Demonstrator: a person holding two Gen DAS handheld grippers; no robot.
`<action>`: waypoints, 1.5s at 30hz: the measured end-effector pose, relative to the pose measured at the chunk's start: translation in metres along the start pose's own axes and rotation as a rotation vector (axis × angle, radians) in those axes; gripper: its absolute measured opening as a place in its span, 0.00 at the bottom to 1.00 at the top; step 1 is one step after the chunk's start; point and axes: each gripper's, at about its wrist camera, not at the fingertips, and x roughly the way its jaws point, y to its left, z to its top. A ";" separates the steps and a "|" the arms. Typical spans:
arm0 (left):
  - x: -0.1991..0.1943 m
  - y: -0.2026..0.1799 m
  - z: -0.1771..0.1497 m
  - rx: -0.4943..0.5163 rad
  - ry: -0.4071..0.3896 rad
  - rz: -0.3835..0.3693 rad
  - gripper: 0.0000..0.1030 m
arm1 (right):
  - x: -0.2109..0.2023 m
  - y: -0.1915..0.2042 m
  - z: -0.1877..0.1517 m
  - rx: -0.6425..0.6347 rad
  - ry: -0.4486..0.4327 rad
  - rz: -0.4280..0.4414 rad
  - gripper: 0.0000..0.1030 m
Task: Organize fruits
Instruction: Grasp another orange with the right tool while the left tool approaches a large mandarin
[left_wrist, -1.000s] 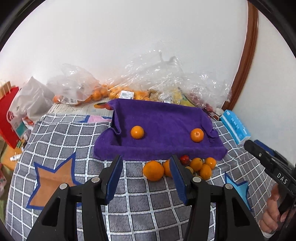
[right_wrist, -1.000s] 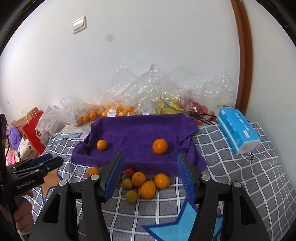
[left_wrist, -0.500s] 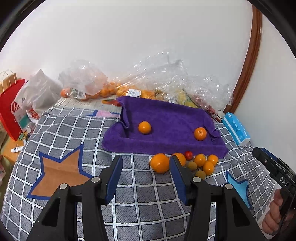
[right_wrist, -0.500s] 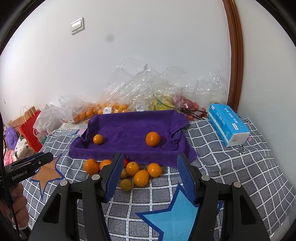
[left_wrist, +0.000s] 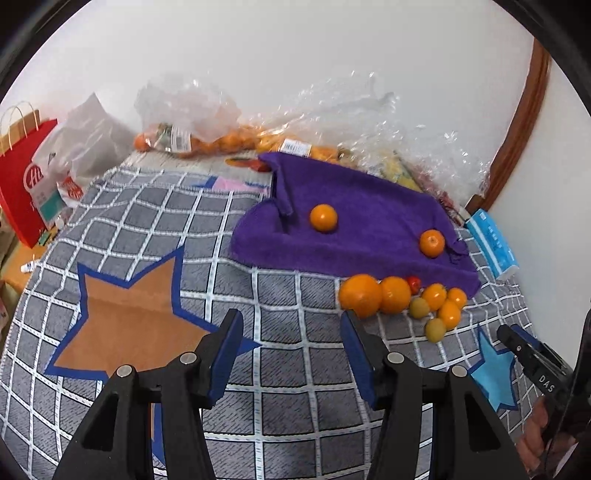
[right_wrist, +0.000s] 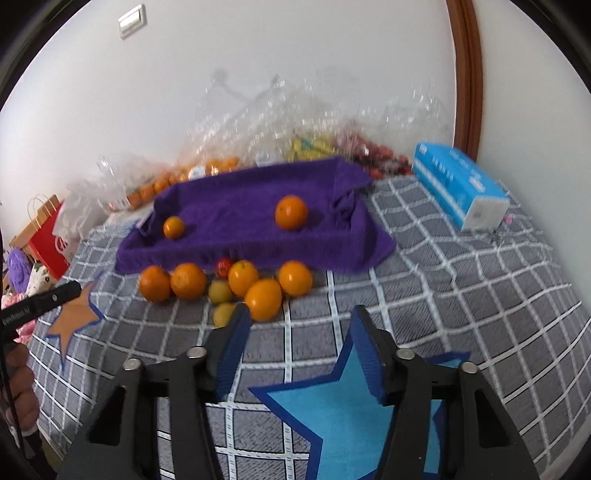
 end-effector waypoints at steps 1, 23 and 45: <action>0.003 0.001 -0.001 0.002 0.006 0.001 0.51 | 0.003 0.001 -0.002 -0.001 0.006 0.004 0.47; 0.044 -0.017 0.004 0.052 0.087 -0.017 0.51 | 0.077 0.001 0.038 -0.028 0.073 0.021 0.36; 0.056 -0.040 0.005 0.087 0.109 -0.051 0.51 | 0.070 -0.019 0.040 -0.062 0.081 -0.006 0.29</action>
